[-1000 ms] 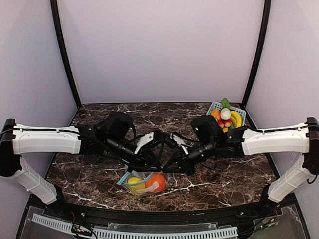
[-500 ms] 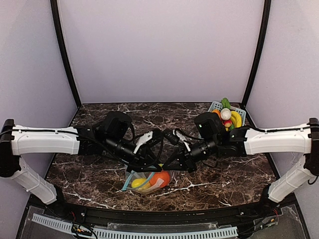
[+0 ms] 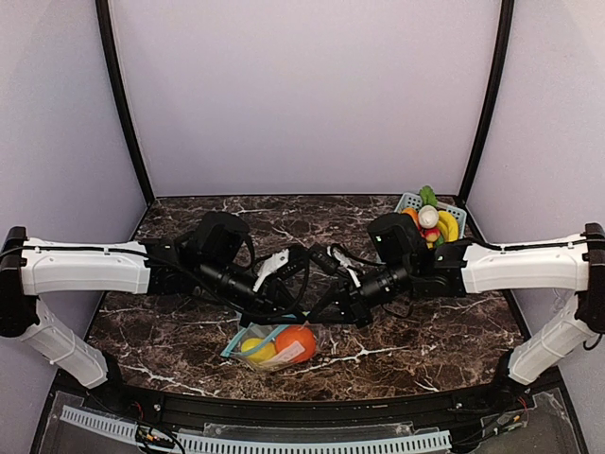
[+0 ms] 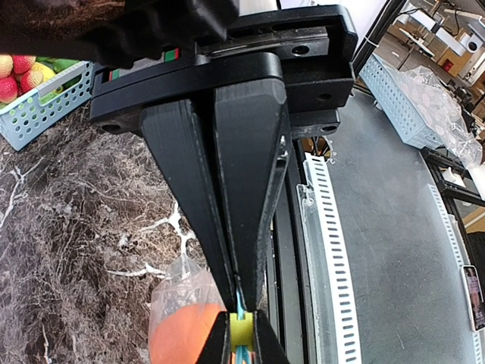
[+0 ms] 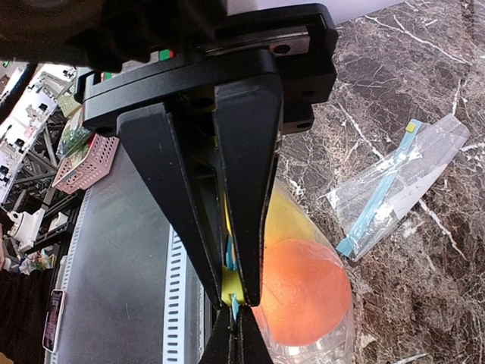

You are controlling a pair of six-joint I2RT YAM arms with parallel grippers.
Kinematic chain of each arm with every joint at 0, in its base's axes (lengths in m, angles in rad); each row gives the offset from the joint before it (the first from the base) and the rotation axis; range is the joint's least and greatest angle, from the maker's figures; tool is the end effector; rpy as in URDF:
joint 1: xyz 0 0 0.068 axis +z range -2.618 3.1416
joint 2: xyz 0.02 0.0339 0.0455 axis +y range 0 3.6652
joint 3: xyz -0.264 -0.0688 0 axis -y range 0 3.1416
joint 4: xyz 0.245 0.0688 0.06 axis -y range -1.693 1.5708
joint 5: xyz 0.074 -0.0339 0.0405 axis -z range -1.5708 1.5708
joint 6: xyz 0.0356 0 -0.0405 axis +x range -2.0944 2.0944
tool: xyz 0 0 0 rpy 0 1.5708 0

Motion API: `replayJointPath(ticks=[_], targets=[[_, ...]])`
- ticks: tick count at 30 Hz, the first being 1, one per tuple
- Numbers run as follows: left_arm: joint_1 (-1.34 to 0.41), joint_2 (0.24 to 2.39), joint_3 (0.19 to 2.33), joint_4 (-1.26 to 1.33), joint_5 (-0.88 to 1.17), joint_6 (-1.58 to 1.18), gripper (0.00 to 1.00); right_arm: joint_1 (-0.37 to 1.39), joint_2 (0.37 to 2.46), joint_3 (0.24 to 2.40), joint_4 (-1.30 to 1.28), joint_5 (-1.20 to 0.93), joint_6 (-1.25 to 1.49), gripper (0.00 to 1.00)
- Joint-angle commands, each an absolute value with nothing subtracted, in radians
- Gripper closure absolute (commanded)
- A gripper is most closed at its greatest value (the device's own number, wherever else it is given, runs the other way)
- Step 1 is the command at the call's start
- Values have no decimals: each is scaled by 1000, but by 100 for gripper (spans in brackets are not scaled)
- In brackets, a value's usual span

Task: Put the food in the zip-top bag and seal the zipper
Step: Unzip the zipper of the food storage bag.

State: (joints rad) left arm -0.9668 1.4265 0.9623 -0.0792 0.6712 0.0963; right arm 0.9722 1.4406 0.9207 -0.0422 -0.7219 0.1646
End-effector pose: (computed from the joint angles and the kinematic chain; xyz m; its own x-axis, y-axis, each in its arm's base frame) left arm 0.1608 -0.2720 0.2660 -0.2012 0.4242 -0.8829 0.9707 -0.0344 -0.2378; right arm 0.1572 0.2722 0.2519 -0.4495 -0.4407 -0.7770 -0.8733 0.0337 0.4861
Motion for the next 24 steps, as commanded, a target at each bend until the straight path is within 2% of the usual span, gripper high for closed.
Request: replayJointPath(ticks=[1, 14, 24], targets=[[-979, 1408, 943, -112, 698, 97, 99, 960, 1464, 962, -24, -679, 154, 100], [-978, 1408, 974, -223, 589, 165, 99, 947, 1412, 967, -127, -567, 113, 100], [-977, 1389, 976, -248, 544, 190, 99, 940, 1420, 974, -135, -611, 106, 100]])
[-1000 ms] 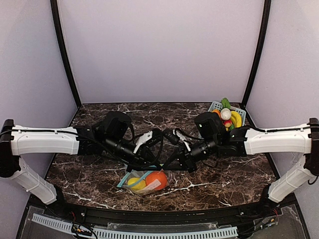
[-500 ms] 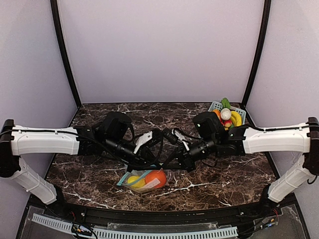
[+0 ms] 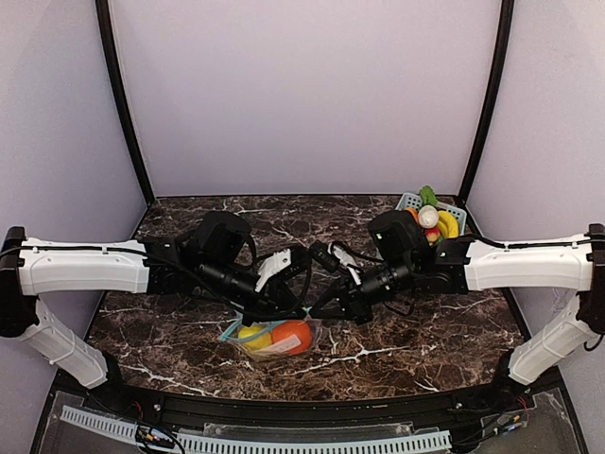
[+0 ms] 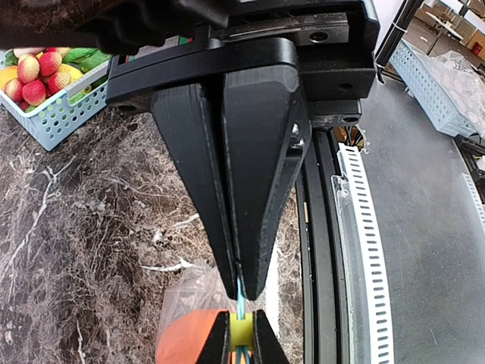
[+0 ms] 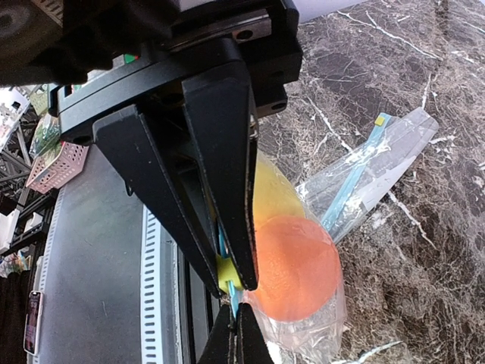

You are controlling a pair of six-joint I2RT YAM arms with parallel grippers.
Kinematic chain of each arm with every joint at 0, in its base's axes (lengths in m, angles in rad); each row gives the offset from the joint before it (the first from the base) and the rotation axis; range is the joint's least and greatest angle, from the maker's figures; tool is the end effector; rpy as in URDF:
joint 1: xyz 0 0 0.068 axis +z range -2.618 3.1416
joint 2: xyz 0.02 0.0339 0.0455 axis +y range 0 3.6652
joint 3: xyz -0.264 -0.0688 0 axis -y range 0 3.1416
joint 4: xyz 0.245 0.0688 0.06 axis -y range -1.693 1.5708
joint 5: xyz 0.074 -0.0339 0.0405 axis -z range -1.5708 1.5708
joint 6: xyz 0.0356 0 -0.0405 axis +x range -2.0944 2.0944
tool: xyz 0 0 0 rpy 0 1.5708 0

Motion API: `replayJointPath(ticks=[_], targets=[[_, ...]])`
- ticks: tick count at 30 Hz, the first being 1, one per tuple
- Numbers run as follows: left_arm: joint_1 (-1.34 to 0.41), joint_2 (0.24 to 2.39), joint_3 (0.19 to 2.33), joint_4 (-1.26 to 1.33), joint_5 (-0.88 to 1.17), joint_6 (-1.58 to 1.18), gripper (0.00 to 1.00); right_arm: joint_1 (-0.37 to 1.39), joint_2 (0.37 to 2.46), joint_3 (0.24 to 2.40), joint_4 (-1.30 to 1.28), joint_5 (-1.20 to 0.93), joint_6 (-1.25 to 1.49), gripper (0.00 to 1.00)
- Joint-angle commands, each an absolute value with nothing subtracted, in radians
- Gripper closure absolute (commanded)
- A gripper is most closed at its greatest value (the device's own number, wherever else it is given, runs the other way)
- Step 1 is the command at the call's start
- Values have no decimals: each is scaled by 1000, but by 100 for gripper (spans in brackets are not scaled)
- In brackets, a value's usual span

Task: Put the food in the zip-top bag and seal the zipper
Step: Unzip the zipper of the food storage bag.

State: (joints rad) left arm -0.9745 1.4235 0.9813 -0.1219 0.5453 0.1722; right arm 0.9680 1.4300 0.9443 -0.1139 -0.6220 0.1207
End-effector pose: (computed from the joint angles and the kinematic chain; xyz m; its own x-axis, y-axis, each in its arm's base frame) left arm 0.1625 -0.2723 0.2682 -0.1324 0.4560 -0.8801 0.9909 0.0399 -0.1284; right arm 0.1601 0.2693 0.2555 -0.4311 -0.4537 -0.7800 -0.8968 0.1200 0.4258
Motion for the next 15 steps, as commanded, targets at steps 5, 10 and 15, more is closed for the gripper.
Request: replayJointPath(ticks=[5, 10, 15], targets=[[-978, 1388, 987, -278, 529, 203, 98, 940, 1420, 972, -137, -596, 100, 100], [-977, 1360, 986, -301, 485, 222, 98, 939, 1399, 969, -151, -584, 97, 100], [-976, 1340, 980, -311, 464, 229, 98, 938, 1380, 969, -170, -562, 93, 100]])
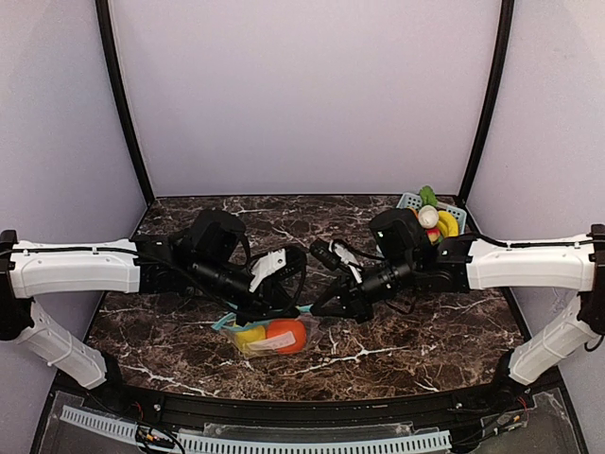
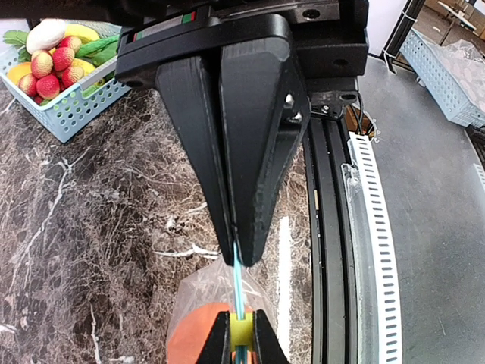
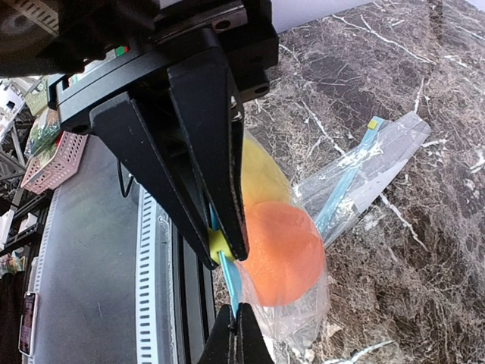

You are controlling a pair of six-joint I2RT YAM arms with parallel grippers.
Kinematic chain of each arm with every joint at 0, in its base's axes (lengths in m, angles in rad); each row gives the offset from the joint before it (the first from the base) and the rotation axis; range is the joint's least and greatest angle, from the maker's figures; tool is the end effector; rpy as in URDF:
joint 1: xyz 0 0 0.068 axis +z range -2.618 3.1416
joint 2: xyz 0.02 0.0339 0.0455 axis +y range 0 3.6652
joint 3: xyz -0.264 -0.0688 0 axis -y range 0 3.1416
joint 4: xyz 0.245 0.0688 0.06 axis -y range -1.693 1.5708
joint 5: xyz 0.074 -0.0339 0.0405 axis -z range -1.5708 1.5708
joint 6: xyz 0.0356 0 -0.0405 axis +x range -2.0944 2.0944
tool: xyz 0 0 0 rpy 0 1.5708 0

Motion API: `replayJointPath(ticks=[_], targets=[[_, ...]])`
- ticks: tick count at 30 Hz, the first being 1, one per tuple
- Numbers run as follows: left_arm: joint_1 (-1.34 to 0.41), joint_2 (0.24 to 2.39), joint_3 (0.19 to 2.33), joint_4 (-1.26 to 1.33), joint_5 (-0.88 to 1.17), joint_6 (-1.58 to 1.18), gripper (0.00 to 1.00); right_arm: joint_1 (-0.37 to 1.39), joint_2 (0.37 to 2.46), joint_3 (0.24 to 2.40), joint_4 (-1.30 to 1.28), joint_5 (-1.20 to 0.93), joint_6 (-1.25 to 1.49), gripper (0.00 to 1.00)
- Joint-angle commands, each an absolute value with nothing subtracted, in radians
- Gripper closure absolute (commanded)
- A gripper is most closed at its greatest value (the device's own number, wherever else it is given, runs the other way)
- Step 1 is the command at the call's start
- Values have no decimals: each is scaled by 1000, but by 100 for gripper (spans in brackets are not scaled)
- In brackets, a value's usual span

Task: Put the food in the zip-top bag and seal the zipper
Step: Unzip the zipper of the food storage bag.

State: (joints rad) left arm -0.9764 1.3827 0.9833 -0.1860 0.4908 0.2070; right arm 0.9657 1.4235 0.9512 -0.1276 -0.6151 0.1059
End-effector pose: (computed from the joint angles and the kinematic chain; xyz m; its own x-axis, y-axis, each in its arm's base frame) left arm 0.1583 -0.2642 0.2746 -0.1074 0.4826 -0.8692 0.9940 0.0708 -0.0836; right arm 0.1605 0.2681 0.2584 -0.4190 -0.4540 -0.7863 -0.9034 0.1215 0.4112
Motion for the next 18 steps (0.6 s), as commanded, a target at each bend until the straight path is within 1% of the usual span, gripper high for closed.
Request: replayJointPath(ticks=[1, 5, 18], targets=[[-976, 1341, 982, -313, 463, 230, 98, 939, 1376, 969, -173, -556, 93, 100], [-977, 1346, 987, -320, 465, 232, 98, 939, 1362, 968, -182, -520, 96, 100], [-974, 1361, 988, -324, 477, 228, 98, 937, 1336, 966, -218, -268, 150, 100]])
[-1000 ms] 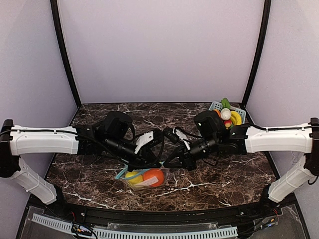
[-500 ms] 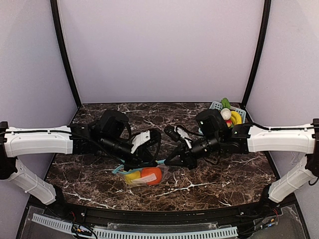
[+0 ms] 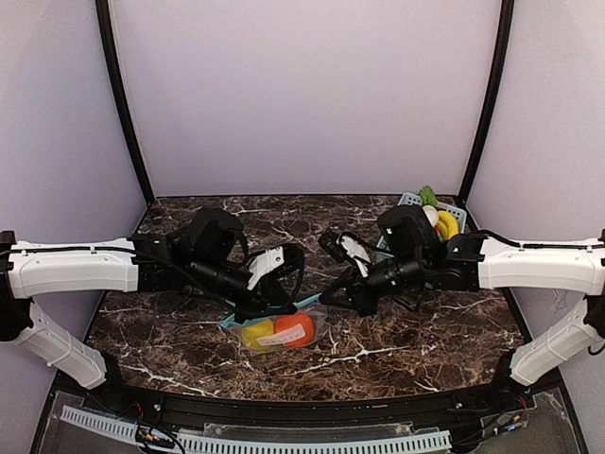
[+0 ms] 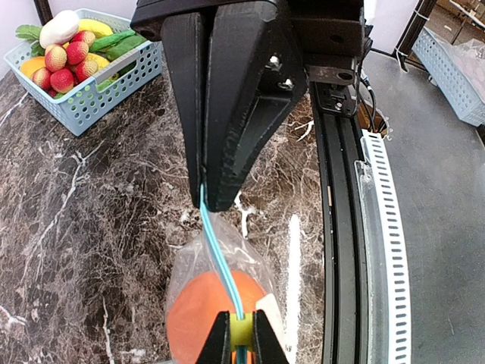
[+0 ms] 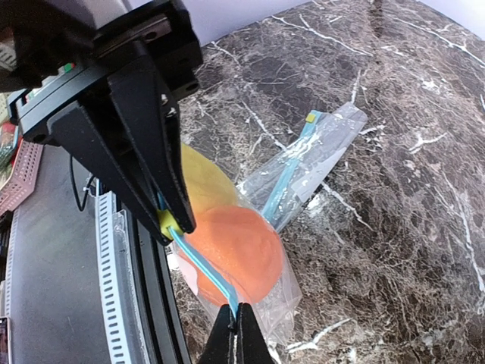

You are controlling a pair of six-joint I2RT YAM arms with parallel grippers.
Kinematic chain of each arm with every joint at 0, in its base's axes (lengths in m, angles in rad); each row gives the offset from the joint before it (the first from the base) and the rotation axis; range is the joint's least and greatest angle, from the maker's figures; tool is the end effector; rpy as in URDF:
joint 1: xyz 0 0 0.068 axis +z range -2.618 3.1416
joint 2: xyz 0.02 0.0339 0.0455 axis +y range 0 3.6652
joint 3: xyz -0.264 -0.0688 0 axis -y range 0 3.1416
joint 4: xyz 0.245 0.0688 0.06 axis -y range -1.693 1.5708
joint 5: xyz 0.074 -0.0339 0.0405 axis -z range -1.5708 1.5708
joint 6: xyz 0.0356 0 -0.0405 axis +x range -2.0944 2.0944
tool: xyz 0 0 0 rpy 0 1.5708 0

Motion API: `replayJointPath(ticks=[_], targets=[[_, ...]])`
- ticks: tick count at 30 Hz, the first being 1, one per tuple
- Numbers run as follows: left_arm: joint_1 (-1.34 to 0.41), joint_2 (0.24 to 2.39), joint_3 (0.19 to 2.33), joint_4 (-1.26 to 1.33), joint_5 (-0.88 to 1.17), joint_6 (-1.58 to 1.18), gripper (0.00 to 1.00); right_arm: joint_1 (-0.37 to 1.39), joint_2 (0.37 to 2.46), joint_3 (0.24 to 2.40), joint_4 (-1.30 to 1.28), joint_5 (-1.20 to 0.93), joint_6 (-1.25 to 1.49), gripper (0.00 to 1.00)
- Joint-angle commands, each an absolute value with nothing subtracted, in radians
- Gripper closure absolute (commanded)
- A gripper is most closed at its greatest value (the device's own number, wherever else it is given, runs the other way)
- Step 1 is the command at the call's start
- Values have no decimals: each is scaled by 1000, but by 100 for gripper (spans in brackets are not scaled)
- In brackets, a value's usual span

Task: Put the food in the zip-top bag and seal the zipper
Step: Unzip the zipper of the food storage bag.

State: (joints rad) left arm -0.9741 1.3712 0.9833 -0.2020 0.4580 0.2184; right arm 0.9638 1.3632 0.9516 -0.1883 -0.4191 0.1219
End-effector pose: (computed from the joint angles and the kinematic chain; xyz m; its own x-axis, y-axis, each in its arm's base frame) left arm 0.1585 -0.2613 0.2762 -0.0997 0.4926 -0.8645 0.9936 0.0956 -0.0601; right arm 0.1604 0.2564 0.2687 -0.4342 -0.4305 -0.7913 -0.8957 0.2997 0.3284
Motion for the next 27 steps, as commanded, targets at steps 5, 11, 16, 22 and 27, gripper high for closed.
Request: replayJointPath(ticks=[5, 11, 16, 22, 27], targets=[[-974, 1367, 989, -325, 477, 227, 98, 935, 1334, 967, -237, -225, 158, 100], [-974, 1372, 991, -328, 477, 228, 98, 930, 1324, 966, -263, -192, 158, 100], [-973, 1375, 992, -330, 476, 229, 98, 922, 1310, 961, -280, -169, 158, 100], [-972, 1375, 991, -325, 467, 220, 98, 916, 1287, 947, -248, -237, 161, 100], [-970, 1399, 995, -293, 481, 158, 98, 917, 1307, 908, -93, -422, 220, 100]])
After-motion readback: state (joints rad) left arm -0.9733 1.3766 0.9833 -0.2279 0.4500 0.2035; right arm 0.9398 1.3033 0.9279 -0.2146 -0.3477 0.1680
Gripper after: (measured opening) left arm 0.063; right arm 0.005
